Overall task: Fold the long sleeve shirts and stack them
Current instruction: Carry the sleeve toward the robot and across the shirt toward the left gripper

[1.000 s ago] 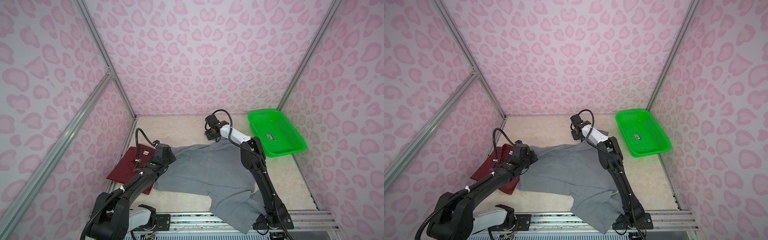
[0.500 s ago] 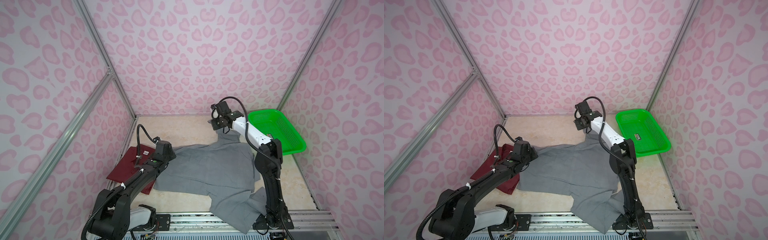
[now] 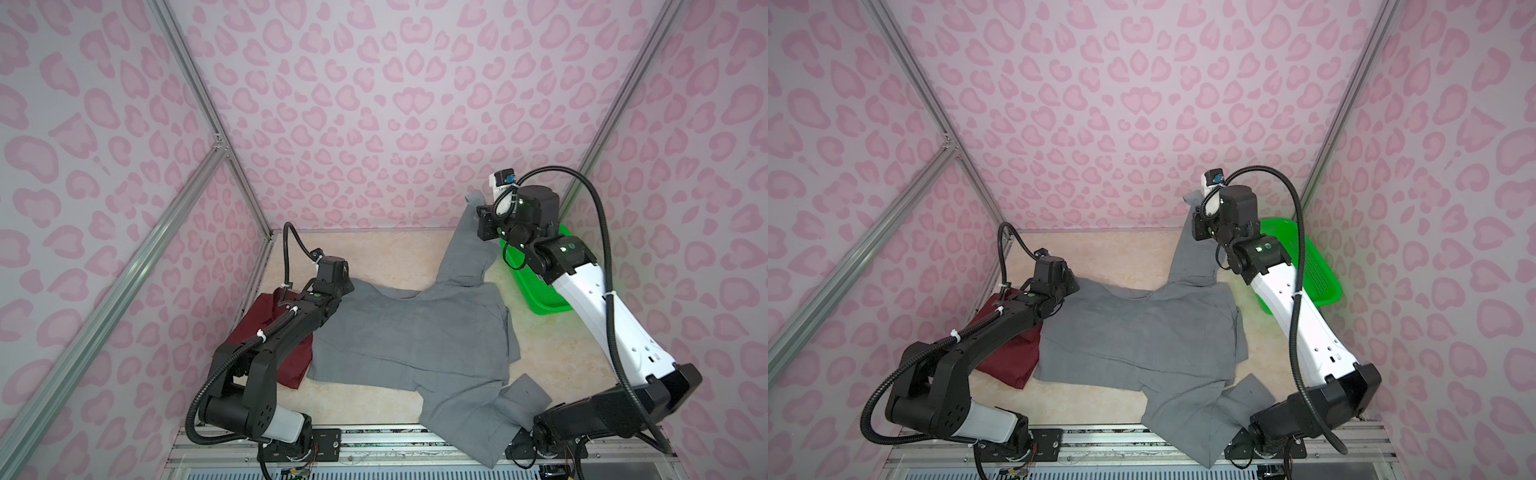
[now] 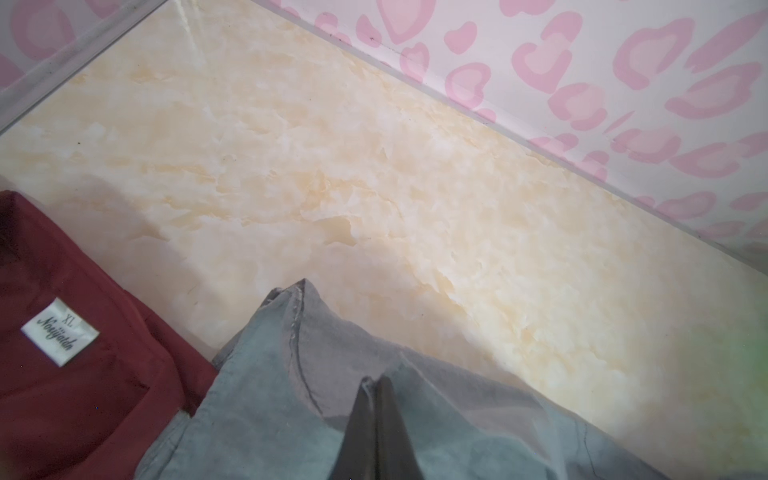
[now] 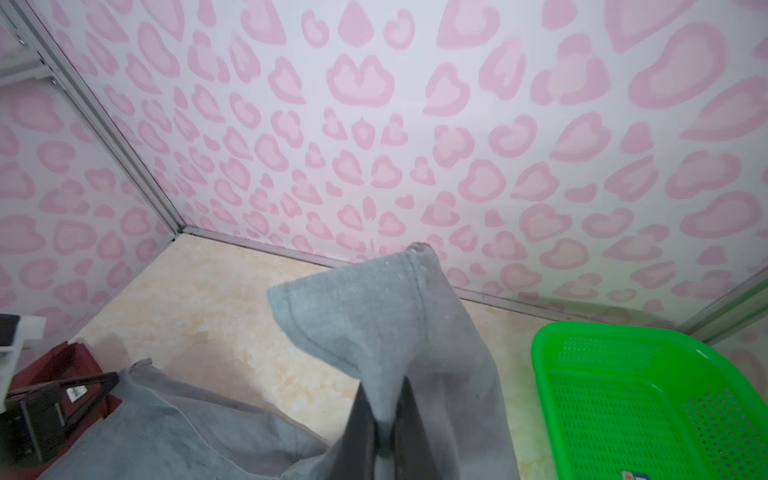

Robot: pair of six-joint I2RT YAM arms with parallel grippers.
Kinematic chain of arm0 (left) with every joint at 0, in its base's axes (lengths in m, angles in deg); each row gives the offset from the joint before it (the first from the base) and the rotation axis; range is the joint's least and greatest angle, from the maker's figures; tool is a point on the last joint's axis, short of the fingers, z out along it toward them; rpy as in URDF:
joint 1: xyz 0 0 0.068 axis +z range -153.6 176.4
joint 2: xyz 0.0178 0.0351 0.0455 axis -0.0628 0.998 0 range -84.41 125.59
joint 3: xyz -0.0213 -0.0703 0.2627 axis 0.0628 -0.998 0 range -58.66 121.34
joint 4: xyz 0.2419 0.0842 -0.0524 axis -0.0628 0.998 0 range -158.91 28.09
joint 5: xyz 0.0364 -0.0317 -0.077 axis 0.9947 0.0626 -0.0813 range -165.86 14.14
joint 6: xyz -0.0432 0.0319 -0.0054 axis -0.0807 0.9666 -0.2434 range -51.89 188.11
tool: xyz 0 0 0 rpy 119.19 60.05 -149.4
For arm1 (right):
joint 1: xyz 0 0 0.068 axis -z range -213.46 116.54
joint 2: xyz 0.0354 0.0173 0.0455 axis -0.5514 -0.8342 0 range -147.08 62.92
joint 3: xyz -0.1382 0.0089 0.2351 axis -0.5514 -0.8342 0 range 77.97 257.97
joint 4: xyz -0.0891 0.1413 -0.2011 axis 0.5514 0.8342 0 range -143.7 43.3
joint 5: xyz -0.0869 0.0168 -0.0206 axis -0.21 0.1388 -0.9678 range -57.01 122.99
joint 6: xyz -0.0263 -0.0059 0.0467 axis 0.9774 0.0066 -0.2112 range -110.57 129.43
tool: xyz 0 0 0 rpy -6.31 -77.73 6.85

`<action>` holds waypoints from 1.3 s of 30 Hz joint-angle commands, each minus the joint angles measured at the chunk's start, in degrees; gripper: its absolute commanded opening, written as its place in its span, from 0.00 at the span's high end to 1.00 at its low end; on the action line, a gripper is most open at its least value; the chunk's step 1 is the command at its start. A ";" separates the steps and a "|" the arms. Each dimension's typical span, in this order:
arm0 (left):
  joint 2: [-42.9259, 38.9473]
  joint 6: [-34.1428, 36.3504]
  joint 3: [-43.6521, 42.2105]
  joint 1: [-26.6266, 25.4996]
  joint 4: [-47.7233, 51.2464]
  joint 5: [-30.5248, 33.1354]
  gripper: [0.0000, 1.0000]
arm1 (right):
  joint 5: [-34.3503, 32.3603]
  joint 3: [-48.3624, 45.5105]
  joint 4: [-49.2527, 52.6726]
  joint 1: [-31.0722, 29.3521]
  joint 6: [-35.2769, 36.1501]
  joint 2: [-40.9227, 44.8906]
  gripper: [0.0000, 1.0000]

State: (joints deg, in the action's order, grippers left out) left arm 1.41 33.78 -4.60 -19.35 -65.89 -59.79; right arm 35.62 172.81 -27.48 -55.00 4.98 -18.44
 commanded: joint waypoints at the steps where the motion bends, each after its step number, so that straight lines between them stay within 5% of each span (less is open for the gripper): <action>1: 1.64 0.84 2.14 0.97 -2.53 0.94 0.97 | -0.59 -1.68 -3.23 -0.07 -0.78 4.93 1.00; 9: 3.36 0.11 3.96 1.86 -3.45 -0.75 0.97 | -4.54 -5.99 -1.08 -0.08 0.56 14.49 1.00; 17: 2.22 -1.33 -1.88 1.85 -5.87 -0.76 0.97 | -0.11 -12.26 3.53 -0.76 -2.31 24.31 1.00; 28: 0.47 -2.94 -7.85 2.01 -8.02 -0.85 0.97 | 0.96 -17.80 18.88 -8.72 -1.15 34.37 1.00; 39: -0.11 -4.05 -10.12 2.12 -7.32 0.13 0.93 | -1.62 -25.69 28.96 -16.78 -8.52 40.23 1.00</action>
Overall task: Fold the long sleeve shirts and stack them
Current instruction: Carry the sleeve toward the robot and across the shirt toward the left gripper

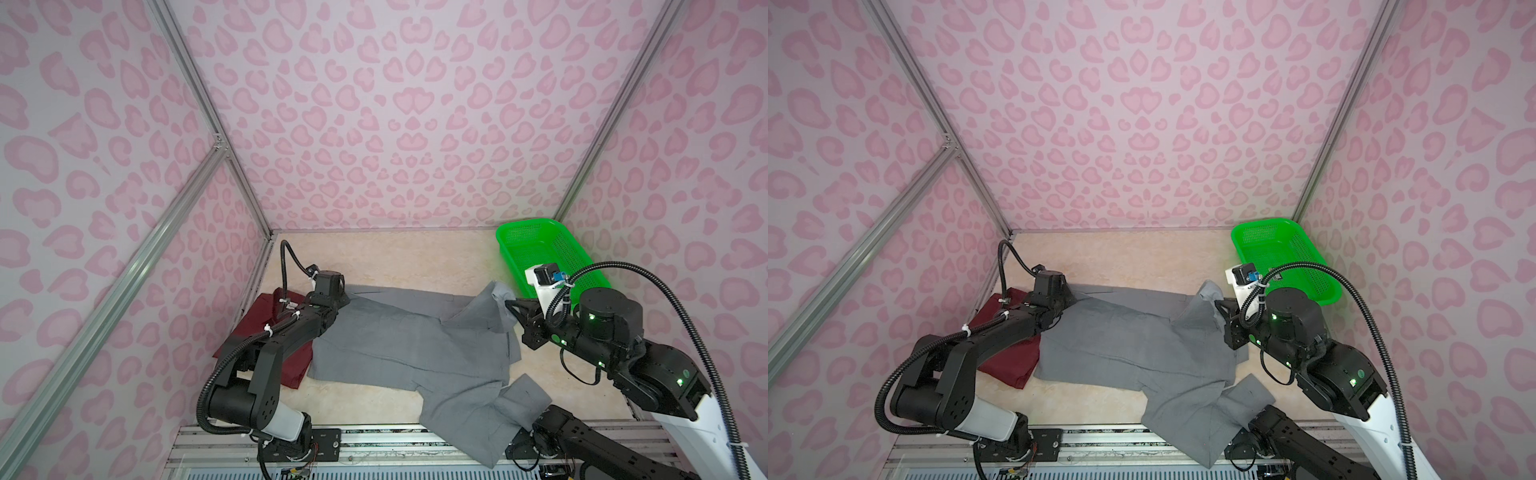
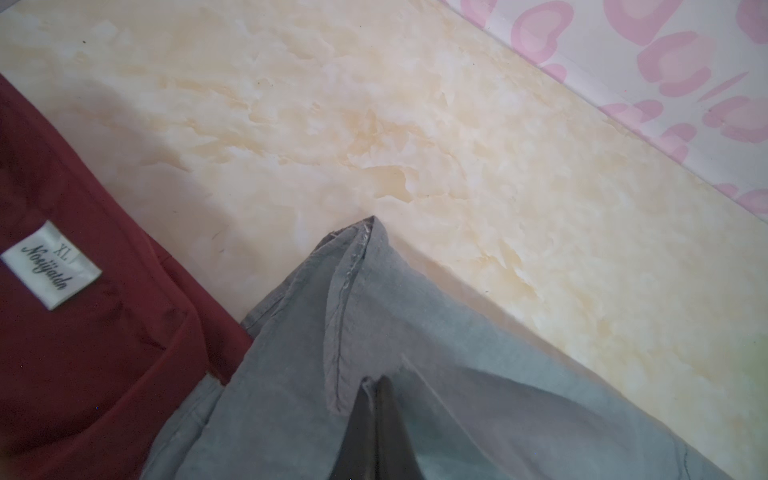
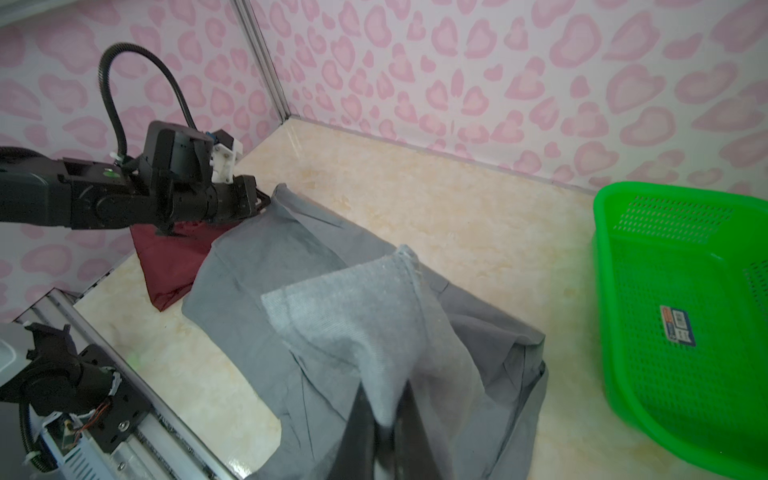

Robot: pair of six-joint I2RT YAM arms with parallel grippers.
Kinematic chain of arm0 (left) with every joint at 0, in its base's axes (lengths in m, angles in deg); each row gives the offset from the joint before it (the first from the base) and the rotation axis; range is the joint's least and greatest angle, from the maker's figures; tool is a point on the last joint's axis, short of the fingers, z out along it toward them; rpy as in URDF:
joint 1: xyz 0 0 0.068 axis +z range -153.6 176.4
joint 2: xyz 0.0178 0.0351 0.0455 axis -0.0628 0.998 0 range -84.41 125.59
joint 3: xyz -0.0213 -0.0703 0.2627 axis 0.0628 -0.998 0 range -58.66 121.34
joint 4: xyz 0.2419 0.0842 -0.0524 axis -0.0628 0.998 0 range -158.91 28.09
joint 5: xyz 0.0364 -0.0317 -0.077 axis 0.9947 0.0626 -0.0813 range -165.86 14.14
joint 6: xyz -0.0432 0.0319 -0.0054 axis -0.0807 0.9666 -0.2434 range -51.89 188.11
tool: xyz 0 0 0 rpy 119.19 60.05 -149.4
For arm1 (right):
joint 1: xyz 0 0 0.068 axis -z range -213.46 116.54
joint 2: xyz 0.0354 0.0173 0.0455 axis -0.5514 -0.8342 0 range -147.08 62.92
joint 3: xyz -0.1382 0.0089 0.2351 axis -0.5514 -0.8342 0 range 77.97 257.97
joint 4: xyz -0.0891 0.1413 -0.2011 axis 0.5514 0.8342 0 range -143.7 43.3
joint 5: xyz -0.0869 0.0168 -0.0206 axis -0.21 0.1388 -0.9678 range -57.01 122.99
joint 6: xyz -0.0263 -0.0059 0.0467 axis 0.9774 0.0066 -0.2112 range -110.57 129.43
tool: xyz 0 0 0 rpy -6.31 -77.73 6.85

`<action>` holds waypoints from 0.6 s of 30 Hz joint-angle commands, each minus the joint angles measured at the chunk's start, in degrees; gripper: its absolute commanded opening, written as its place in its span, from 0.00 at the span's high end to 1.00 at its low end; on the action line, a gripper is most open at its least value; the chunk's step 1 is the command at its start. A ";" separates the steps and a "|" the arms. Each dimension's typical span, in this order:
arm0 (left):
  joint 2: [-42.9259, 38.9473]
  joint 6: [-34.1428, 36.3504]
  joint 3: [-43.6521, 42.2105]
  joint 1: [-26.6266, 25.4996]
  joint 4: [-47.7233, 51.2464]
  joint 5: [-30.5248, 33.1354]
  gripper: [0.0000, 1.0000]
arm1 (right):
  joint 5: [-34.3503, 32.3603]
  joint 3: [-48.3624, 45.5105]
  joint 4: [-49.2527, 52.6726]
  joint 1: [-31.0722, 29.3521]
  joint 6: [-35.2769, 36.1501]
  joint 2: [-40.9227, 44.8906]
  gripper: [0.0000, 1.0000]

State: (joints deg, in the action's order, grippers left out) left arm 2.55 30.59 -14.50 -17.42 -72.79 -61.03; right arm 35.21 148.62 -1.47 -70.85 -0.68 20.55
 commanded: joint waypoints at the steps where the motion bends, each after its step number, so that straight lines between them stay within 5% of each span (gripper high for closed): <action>1: -1.63 -0.93 -0.24 0.28 -0.10 1.31 0.87 | -1.77 -2.20 3.55 -1.40 -3.47 1.96 1.00; 8: -4.85 -2.44 -0.85 0.46 2.43 0.76 0.49 | 4.23 -2.91 4.55 -2.71 -5.55 4.65 1.00; 18: -12.25 -5.94 3.57 2.93 14.46 -0.60 0.41 | 10.38 0.96 6.89 -5.06 -2.22 0.91 1.00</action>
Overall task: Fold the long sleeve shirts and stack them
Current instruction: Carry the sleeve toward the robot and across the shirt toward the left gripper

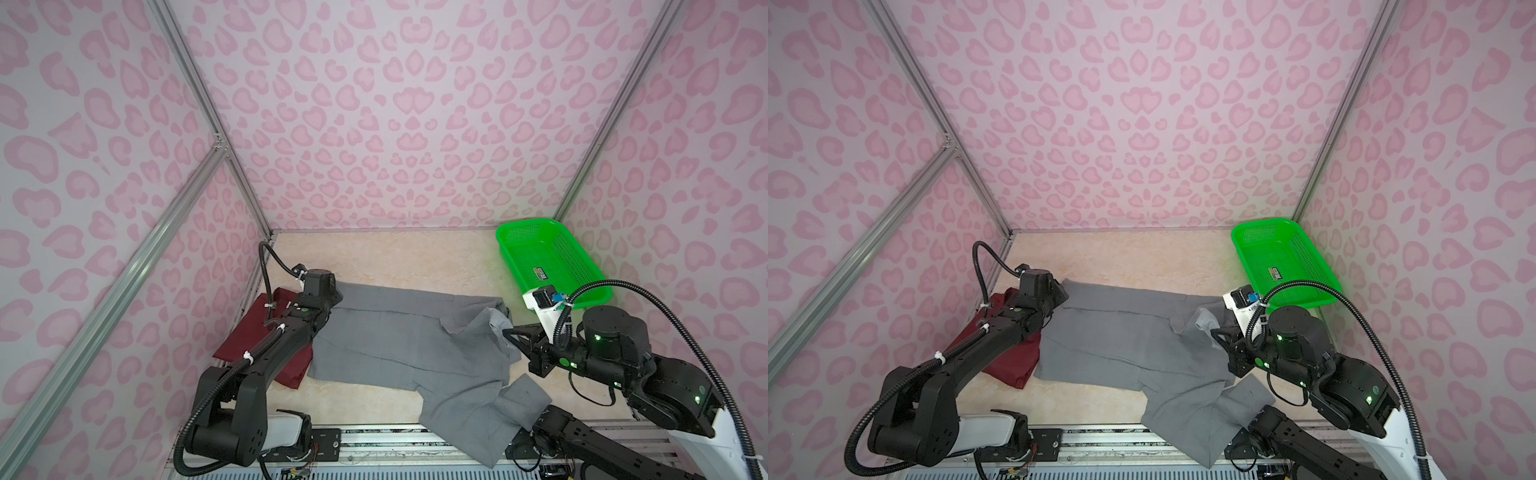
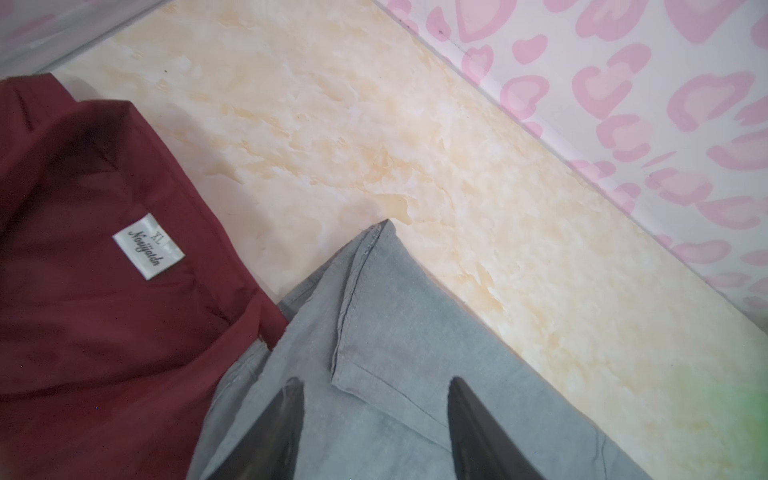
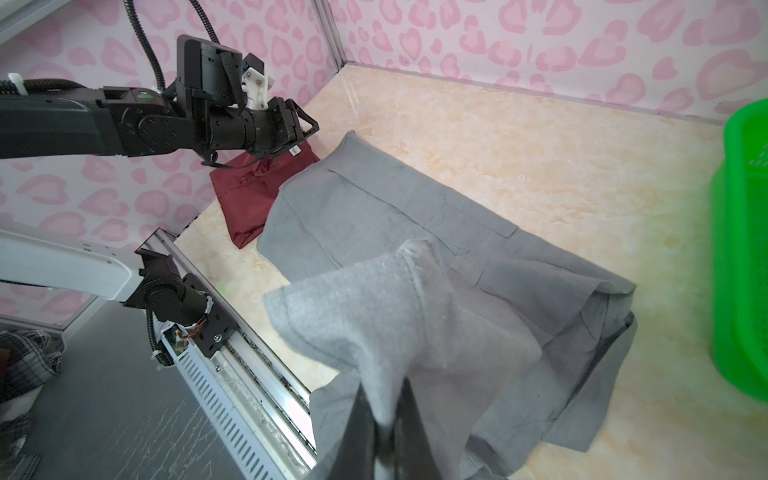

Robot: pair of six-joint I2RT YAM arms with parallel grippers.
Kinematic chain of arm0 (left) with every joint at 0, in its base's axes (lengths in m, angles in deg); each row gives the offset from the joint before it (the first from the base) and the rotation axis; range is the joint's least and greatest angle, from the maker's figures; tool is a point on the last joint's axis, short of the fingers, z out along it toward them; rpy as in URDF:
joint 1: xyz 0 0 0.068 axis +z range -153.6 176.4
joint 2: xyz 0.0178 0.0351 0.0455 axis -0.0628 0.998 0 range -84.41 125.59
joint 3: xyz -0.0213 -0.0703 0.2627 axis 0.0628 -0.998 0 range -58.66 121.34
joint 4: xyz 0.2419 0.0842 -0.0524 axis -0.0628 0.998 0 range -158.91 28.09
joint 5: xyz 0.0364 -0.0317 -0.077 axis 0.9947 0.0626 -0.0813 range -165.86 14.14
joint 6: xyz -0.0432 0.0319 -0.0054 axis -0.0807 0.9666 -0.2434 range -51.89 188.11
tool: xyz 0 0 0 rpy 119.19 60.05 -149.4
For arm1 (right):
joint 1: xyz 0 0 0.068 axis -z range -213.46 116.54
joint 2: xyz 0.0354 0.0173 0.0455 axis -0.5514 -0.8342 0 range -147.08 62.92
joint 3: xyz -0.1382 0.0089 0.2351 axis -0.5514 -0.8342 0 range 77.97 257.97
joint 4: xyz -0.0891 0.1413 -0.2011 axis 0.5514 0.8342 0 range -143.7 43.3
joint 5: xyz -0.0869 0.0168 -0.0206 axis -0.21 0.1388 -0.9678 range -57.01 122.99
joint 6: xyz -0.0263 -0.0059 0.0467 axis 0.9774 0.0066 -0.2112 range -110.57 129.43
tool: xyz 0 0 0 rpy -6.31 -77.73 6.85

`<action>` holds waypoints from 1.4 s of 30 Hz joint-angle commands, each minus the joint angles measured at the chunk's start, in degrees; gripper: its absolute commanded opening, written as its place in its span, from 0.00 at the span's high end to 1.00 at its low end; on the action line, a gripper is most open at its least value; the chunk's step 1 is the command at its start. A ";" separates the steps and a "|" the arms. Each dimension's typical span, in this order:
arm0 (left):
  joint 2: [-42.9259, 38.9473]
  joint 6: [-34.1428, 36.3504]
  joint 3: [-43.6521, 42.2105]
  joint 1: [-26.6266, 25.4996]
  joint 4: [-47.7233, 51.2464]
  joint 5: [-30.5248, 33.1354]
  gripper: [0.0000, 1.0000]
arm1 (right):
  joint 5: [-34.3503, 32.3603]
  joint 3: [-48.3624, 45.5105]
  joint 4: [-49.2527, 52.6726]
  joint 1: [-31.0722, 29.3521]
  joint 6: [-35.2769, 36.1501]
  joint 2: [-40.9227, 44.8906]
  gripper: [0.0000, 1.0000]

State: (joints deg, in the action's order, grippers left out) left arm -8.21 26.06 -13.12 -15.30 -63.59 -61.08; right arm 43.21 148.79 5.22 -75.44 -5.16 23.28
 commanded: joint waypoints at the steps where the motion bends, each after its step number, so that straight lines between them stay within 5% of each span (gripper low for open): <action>1: -1.95 -1.55 3.12 1.20 6.88 -1.32 0.41 | 2.77 1.17 -0.45 -0.92 2.77 -3.21 1.00; 9: -10.38 0.42 7.11 3.70 15.84 -3.87 0.39 | -2.29 7.27 -5.90 -9.76 6.98 -16.85 1.00; 24: -18.34 3.55 8.75 4.58 23.31 -9.81 0.37 | -14.58 25.67 4.65 -27.72 1.51 -22.68 1.00; 34: -20.29 3.99 5.70 4.57 24.29 -10.74 0.37 | -14.49 13.86 1.77 -25.89 1.23 -20.45 1.00; 42: -20.31 4.42 4.76 4.58 24.69 -10.57 0.37 | -0.63 8.33 -2.59 -13.13 6.18 -22.51 1.00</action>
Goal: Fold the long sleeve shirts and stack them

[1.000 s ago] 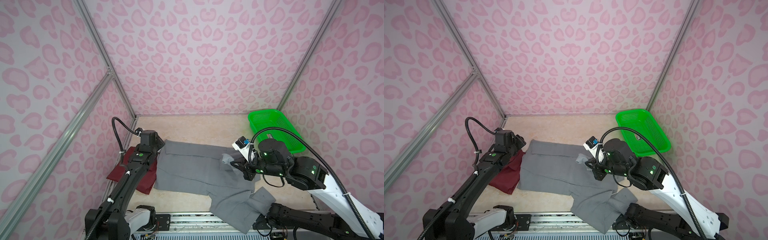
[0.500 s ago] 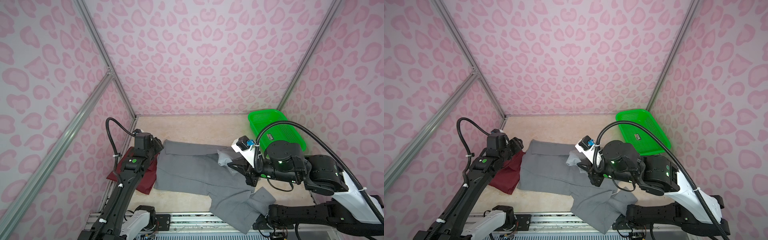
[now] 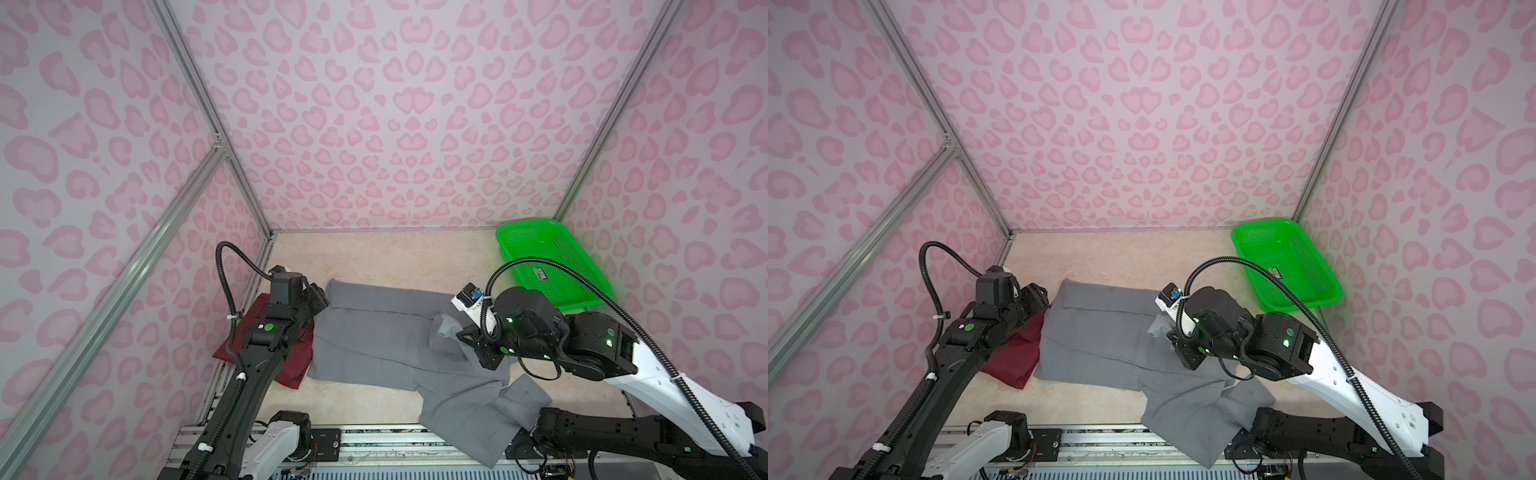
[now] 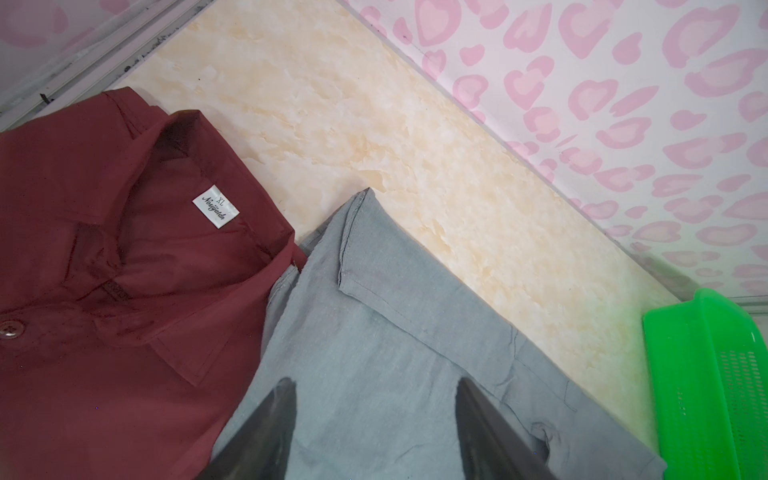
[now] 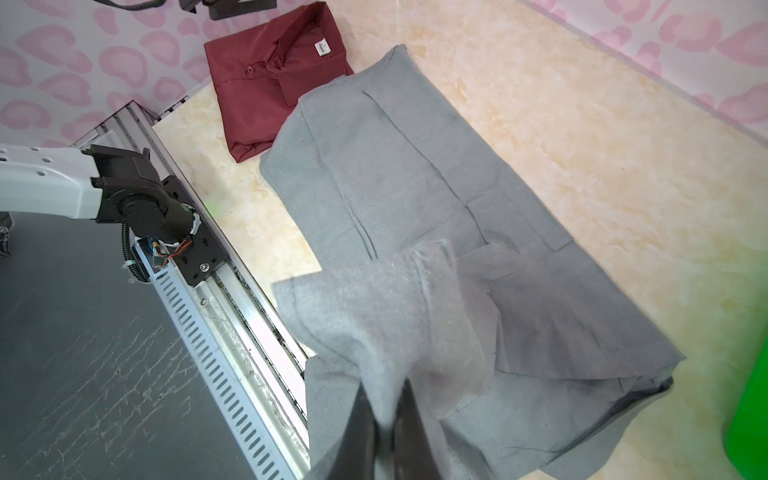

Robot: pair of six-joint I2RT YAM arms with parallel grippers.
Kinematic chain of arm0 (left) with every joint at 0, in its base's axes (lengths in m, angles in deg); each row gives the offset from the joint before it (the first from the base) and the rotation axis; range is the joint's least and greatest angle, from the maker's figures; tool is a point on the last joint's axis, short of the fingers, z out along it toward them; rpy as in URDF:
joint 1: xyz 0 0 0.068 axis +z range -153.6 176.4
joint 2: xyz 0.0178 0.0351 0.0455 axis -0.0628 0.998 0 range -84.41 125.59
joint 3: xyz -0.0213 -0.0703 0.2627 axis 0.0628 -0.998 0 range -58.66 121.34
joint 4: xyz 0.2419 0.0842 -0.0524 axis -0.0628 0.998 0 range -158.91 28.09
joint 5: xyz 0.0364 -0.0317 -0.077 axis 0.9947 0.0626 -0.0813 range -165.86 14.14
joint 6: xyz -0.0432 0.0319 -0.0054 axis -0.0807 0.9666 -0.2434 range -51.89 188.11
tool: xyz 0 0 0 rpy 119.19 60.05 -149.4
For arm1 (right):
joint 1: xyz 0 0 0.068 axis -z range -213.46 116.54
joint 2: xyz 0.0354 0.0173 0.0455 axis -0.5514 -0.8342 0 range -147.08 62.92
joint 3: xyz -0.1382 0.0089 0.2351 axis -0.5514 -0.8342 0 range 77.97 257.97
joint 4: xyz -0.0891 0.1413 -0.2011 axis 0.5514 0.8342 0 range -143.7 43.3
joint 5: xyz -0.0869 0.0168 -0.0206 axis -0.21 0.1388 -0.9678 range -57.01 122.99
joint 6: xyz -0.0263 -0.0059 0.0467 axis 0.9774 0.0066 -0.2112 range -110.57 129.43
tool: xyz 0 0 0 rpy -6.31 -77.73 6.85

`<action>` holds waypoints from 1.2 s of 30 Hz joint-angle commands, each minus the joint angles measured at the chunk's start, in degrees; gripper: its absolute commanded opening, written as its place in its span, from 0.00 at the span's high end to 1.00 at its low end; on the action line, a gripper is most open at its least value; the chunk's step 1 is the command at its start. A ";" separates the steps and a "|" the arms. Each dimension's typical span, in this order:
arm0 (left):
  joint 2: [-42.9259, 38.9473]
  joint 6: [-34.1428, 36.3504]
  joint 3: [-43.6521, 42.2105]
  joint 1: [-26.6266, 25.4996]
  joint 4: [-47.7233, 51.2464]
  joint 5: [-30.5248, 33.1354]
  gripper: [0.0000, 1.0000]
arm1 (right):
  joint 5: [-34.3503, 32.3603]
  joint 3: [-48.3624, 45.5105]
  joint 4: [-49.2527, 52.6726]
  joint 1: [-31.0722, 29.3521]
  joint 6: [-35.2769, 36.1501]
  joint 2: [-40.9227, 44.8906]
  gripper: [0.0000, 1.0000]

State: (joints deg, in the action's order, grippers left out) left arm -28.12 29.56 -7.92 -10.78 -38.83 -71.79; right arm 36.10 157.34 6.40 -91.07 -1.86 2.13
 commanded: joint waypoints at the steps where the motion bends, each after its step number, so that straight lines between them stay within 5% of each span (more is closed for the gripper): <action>1: -0.38 1.01 -0.47 0.05 0.03 0.23 0.37 | 7.86 -0.06 -4.20 3.82 3.49 -2.40 1.00; 22: -1.30 2.60 -1.54 0.14 1.89 3.83 0.37 | 31.51 25.04 -5.68 14.54 15.82 -41.06 1.00; 36: -0.69 2.25 -2.44 0.24 1.52 4.43 0.37 | 35.04 42.55 0.89 14.26 19.37 -63.07 1.00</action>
State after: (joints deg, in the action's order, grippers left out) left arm -29.02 31.70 -10.17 -10.58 -37.30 -68.33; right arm 70.31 197.34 4.41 -76.97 15.85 -58.24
